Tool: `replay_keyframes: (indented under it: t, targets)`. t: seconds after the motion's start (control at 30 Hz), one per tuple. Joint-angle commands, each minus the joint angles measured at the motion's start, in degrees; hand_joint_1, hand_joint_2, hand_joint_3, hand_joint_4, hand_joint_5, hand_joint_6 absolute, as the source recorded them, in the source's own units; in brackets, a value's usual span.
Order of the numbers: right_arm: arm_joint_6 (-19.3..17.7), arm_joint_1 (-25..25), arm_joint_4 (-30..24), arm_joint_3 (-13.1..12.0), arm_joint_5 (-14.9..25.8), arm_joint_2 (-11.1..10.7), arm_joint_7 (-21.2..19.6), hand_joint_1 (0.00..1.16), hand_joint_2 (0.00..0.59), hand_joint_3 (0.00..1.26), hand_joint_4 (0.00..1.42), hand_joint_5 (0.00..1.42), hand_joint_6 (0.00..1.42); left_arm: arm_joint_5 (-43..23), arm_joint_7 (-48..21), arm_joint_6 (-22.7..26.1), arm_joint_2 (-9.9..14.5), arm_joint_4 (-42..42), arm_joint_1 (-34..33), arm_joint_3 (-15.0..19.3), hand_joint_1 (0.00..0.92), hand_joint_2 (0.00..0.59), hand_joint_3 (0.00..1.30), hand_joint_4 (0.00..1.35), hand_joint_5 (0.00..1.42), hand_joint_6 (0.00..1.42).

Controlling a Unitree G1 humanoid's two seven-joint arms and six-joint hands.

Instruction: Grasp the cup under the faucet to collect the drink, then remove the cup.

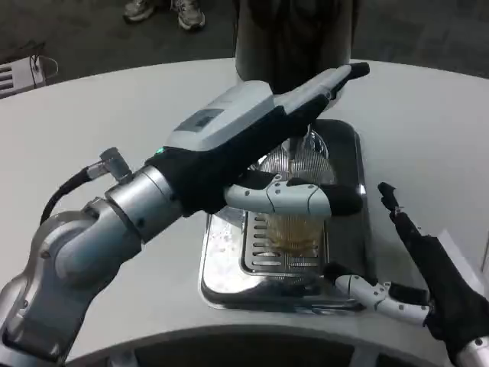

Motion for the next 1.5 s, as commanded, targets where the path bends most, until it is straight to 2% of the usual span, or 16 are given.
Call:
replay_keyframes:
  t: [0.03, 0.27, 0.6, 1.2, 1.37, 1.5]
  targets:
    - [-2.08, -2.44, 3.44, 0.68, 1.46, -0.76, -1.59, 0.72, 0.211, 0.00, 0.00, 0.00, 0.00, 0.93, -2.06, 1.25, 1.05, 1.03, 0.35, -0.59, 0.000, 0.014, 0.02, 0.00, 0.08, 0.14]
    - [-2.76, -6.89, 8.50, 1.25, 3.01, -1.84, -1.97, 0.72, 0.207, 0.00, 0.00, 0.00, 0.00, 1.21, -1.92, 1.11, 0.98, 2.14, -0.77, -0.71, 0.000, 0.013, 0.02, 0.00, 0.08, 0.14]
    - [-3.19, -11.07, 12.46, 1.91, 4.86, -2.95, -2.13, 0.73, 0.205, 0.00, 0.00, 0.00, 0.00, 1.50, -1.94, 0.40, 0.95, 3.80, -2.05, -1.12, 0.000, 0.011, 0.02, 0.00, 0.07, 0.14]
    - [-3.46, -15.86, 17.16, 3.20, 6.71, -3.09, -1.94, 0.73, 0.211, 0.00, 0.00, 0.00, 0.00, 1.38, -1.60, 0.27, 0.80, 4.31, -2.82, -0.97, 0.000, 0.008, 0.02, 0.00, 0.07, 0.14]
    - [-3.42, -16.39, 17.52, 3.34, 7.27, -3.10, -1.74, 0.73, 0.211, 0.00, 0.00, 0.00, 0.00, 0.36, 0.05, -0.56, 0.24, 3.79, -2.02, 0.36, 0.000, 0.008, 0.03, 0.00, 0.07, 0.14]
    - [-3.27, -16.38, 17.46, 3.42, 7.64, -3.20, -1.64, 0.73, 0.211, 0.00, 0.00, 0.00, 0.00, -0.62, 3.38, -2.47, -1.02, 3.07, -0.41, 2.80, 0.000, 0.018, 0.04, 0.00, 0.09, 0.15]
